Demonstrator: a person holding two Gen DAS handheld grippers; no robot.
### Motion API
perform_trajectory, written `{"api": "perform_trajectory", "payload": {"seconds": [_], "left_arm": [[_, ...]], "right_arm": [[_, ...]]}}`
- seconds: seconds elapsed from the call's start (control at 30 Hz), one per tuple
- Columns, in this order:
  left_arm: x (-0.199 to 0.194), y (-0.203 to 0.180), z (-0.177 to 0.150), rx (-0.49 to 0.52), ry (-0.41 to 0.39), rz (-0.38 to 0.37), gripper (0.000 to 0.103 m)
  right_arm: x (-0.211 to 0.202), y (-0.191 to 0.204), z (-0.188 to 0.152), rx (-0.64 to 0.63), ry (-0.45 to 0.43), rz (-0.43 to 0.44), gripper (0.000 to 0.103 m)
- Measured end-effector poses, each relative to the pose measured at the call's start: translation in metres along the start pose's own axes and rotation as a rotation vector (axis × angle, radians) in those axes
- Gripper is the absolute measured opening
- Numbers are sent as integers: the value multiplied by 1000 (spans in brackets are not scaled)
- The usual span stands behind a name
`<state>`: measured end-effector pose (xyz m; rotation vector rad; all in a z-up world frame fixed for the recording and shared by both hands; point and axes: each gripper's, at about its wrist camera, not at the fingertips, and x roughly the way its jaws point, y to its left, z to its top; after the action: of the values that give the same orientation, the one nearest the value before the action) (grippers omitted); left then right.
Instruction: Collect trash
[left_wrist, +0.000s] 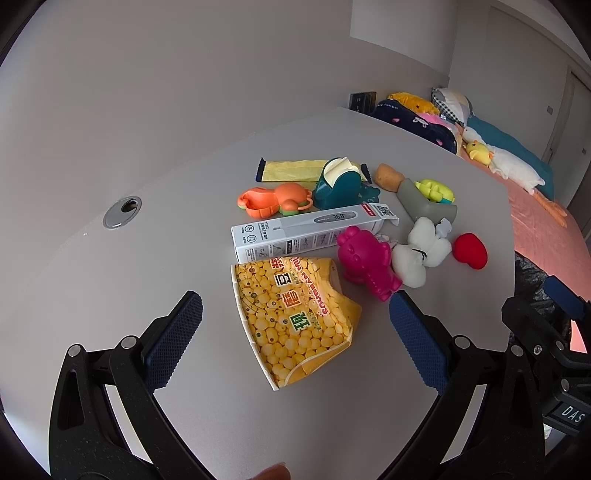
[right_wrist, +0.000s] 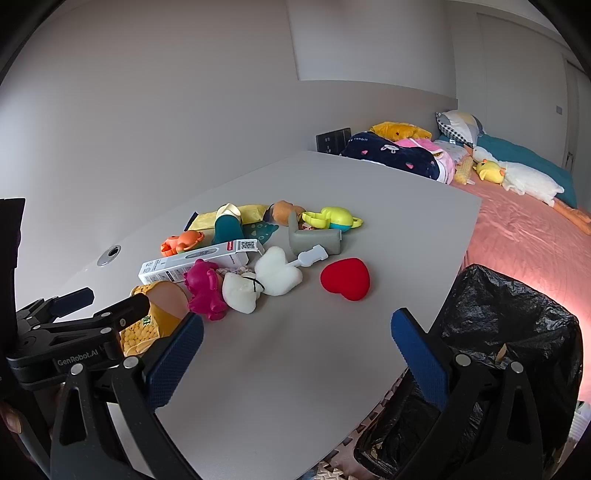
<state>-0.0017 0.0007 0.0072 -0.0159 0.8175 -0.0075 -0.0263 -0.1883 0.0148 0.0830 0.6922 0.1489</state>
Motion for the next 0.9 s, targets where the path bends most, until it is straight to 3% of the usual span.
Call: {"api": "perform_trajectory", "payload": {"seconds": [0.5,0.9], "left_arm": [[-12,-22,-13,18,-5,-6,98],[2,-1,-5,5,10,-6,98]], "right_arm": [[0,-1,0,4,-2,1,101],[4,-10,-5,6,5,11,101]]}}
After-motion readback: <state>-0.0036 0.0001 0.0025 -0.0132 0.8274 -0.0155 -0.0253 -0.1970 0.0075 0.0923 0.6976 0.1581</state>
